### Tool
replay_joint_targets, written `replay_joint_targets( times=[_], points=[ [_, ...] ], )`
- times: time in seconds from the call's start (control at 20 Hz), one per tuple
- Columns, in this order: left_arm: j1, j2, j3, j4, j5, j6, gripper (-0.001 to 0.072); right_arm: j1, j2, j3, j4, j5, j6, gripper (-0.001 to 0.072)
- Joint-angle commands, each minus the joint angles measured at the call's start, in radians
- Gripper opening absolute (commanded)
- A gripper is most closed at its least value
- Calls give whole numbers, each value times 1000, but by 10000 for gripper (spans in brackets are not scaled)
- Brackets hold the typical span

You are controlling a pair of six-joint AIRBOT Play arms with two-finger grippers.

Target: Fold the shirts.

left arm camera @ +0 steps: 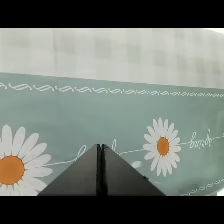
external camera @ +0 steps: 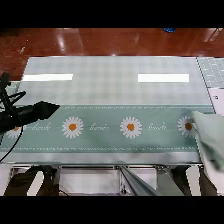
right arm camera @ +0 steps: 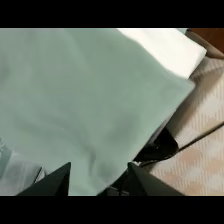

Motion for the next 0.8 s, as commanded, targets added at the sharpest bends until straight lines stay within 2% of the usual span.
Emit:
replay_joint_targets(
  times=[0.0, 0.1, 0.15, 0.3, 0.4, 0.45, 0.55, 0.6, 0.65, 0.75],
  points=[
    [-2, 1, 0, 0, 8, 0, 21, -8, 21, -85, -28, -54, 3, 415],
    [-2, 1, 1, 0, 45, 0, 21, -8, 21, -76, 45, -135, 2, 405],
    [-2, 1, 2, -1, 83, 0, 21, -8, 21, -66, 127, -193, 1, 372],
    [-2, -53, 79, -30, 134, 0, 20, 47, -6, -16, 557, -402, -66, 21],
    [-12, -142, 203, -63, 126, 29, 20, 193, -75, 29, 837, -514, -97, 21],
    [-38, -204, 294, -64, 116, 43, 19, 313, -125, 68, 919, -557, -117, 21],
    [-125, -340, 492, -37, 76, 49, 19, 612, -230, 166, 901, -627, -135, 21],
    [-183, -415, 597, 26, 49, 14, 19, 764, -285, 217, 845, -655, -134, 21],
    [-241, -475, 684, 108, 31, -59, 19, 922, -344, 265, 763, -672, -131, 21],
    [-358, -576, 798, 310, 40, -99, 19, 1165, -440, 317, 555, -704, -101, 21]
  ],
)
